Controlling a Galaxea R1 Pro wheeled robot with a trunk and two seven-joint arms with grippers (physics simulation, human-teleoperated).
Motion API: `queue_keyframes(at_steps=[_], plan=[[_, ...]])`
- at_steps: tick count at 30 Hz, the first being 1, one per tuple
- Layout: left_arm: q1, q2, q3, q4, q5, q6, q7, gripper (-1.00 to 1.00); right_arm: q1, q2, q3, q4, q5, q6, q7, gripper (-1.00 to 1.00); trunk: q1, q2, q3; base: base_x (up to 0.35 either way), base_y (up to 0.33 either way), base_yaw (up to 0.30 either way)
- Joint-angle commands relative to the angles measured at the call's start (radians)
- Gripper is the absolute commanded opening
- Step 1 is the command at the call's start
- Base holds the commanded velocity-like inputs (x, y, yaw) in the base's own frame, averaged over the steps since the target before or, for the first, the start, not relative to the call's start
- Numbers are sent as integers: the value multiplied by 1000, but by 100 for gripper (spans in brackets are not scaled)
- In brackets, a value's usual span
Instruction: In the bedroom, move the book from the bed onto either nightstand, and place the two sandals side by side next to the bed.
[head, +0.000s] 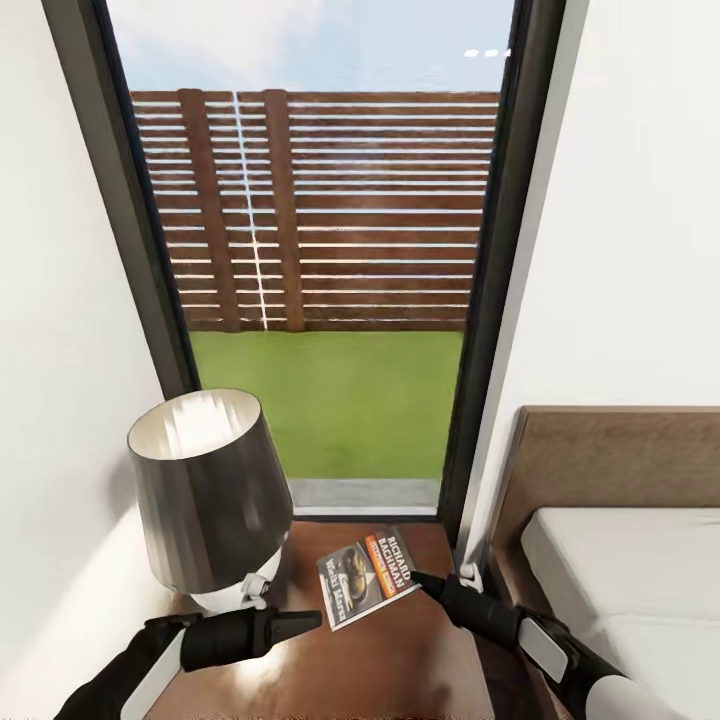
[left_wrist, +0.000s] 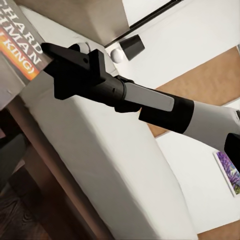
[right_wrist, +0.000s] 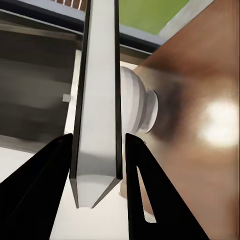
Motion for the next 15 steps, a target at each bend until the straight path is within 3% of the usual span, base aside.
queue_keyframes(at_steps=[1, 15], plan=[[-1, 0, -5, 0, 9, 10, 1, 100, -1, 0, 4, 0, -11, 9, 0, -100, 4, -8, -4, 0, 0, 0], [-1, -10, -5, 0, 6, 8, 11, 100, -1, -1, 5, 0, -11, 9, -1, -100, 57, -106, -48, 0, 0, 0]])
